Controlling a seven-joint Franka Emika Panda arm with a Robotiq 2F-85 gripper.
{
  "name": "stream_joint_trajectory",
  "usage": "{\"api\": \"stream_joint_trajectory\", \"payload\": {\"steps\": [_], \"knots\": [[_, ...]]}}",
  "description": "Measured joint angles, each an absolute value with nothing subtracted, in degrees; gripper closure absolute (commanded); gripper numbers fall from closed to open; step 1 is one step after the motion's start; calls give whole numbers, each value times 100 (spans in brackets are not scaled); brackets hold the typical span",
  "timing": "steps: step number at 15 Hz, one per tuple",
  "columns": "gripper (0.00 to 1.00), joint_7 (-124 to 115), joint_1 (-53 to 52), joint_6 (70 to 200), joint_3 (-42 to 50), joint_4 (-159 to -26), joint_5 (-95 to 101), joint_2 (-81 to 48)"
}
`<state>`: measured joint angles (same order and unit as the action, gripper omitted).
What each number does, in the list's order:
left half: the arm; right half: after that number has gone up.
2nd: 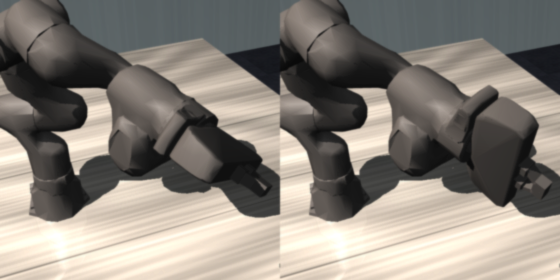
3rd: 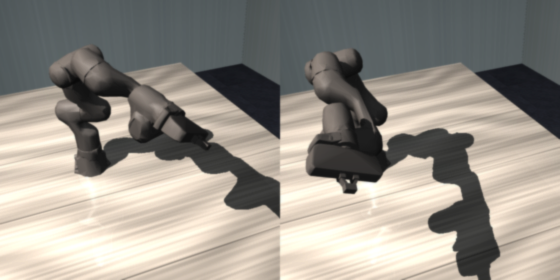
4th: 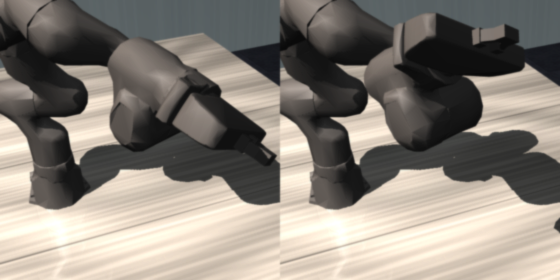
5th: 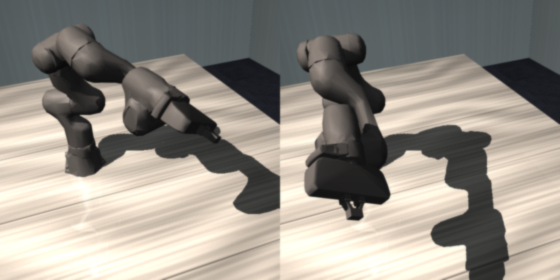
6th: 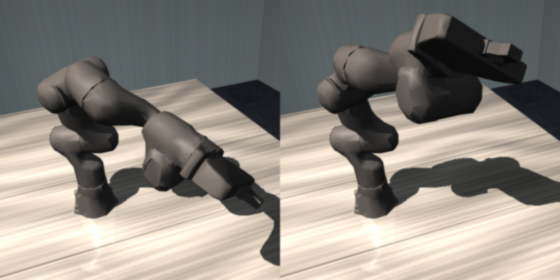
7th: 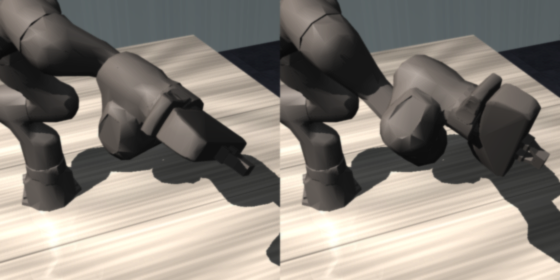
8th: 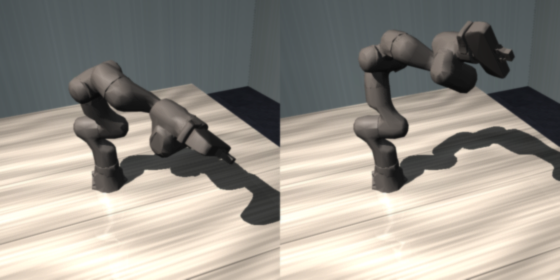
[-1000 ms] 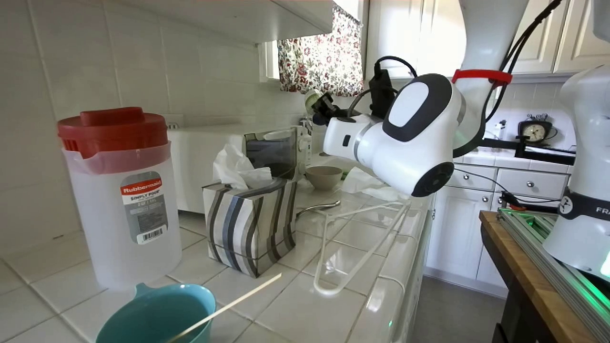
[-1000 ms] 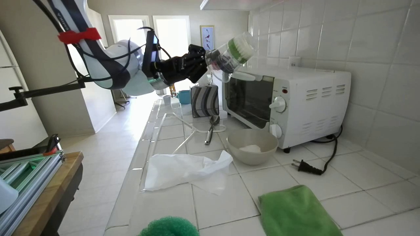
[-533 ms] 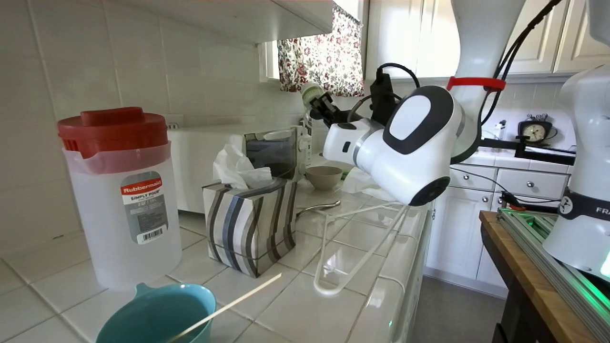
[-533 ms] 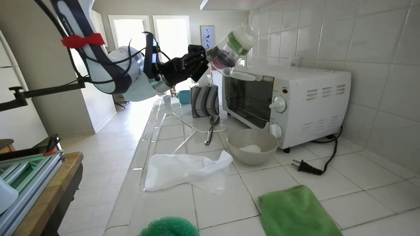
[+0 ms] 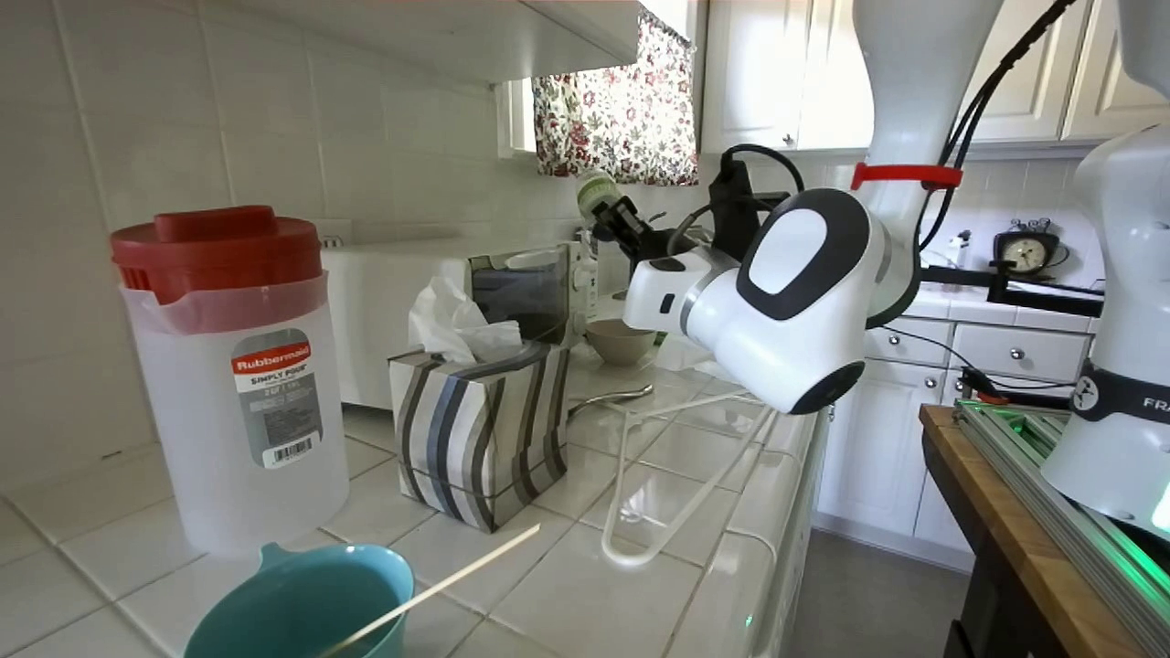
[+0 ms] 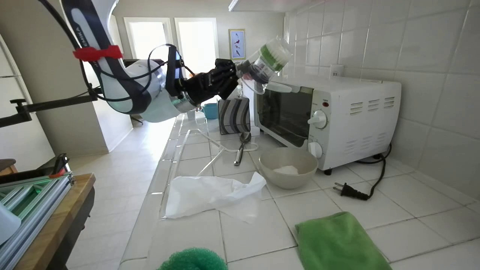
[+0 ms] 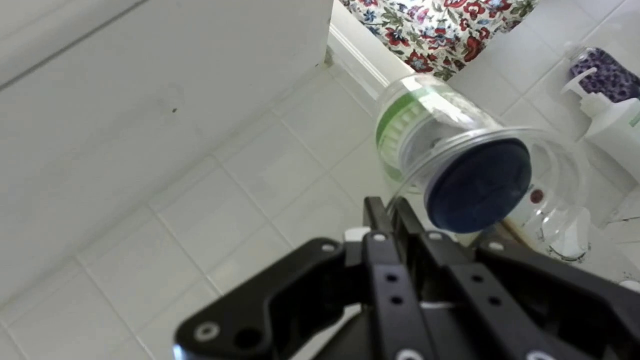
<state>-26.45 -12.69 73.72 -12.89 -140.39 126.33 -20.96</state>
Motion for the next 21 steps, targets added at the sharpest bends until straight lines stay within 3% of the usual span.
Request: {"api": "stream_joint_trajectory", "payload": {"steps": [21], "knots": [[98, -2964, -1344, 5511, -1334, -13887, 13229, -2335]]}}
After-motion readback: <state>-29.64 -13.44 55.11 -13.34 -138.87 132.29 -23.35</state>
